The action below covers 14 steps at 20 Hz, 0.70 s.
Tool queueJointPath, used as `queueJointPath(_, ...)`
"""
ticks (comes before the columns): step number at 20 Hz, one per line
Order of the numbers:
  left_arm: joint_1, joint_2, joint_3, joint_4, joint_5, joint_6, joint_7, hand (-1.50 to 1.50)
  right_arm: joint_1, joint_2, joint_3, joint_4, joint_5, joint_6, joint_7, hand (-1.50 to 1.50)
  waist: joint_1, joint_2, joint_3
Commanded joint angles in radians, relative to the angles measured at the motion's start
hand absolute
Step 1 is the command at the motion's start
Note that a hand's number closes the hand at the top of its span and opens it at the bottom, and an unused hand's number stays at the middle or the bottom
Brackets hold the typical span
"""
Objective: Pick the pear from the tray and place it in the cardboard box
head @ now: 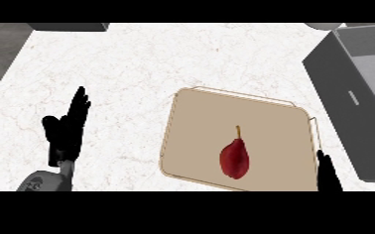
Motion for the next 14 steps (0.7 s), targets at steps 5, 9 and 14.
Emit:
queueJointPath(5,-0.019,-0.035,-0.003,0.045,-0.015,0.001,-0.018,0.00,-0.134,0.019,0.042,0.049,-0.059,0.199,0.343,-1.50,0.004,0.003,0.002)
queueJointPath(9,-0.025,-0.036,-0.002,0.035,-0.019,0.002,-0.009,0.00,-0.181,0.019,0.044,0.094,-0.092,0.165,0.345,-1.50,0.004,0.003,0.002)
queueJointPath(14,-0.058,-0.020,0.004,0.040,-0.030,0.008,0.036,0.00,-0.253,0.019,-0.022,0.123,-0.142,0.173,0.345,-1.50,0.001,0.002,0.003)
